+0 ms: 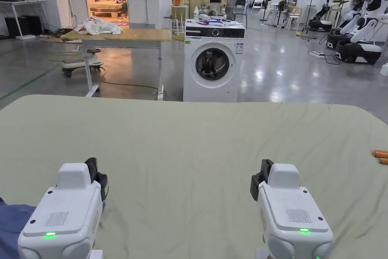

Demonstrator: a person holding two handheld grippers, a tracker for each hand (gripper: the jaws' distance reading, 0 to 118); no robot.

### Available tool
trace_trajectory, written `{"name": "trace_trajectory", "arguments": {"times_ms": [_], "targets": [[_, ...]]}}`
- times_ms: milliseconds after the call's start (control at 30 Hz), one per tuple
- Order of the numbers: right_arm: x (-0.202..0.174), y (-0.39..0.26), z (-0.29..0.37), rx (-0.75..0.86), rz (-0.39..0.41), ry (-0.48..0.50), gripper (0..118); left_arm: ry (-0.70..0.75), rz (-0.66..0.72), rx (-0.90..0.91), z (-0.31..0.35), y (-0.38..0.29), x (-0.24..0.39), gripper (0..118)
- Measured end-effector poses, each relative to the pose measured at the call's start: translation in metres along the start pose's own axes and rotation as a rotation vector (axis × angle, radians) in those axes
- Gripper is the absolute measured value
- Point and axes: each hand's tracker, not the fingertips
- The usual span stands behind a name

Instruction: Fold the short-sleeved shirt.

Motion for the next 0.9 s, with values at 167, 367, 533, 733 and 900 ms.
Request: {"name": "trace_trajectory", "arguments": {"times_ms": [167, 367, 533, 733, 900], "targets": [[-0.0007, 0.0008, 0.0021, 0.000, 0.000, -0.003, 3, 0.006, 0.013, 0.000, -0.0013, -0.0007, -0.0039, 0], [-0.0016, 0.0015, 0.0018, -0.003, 0.014, 0.005, 3, 0.000, 0.017, -0.008, -0.0020, -0.0025, -0.0061, 0], [-0.0021, 0.0023, 0.0012, -0.009, 0.026, 0.004, 3, -0.014, -0.014, -0.015, -0.0040, -0.0055, -0.0068, 0], [-0.0040, 0.0021, -0.0003, -0.020, 0.049, 0.008, 3, -0.017, -0.031, -0.016, 0.0008, 0.0010, -0.0053, 0], [-0.0010, -0.0015, -0.0066, -0.050, 0.059, 0.021, 3, -0.026, -0.006, -0.032, 0.0006, 0.0027, -0.0099, 0]]}}
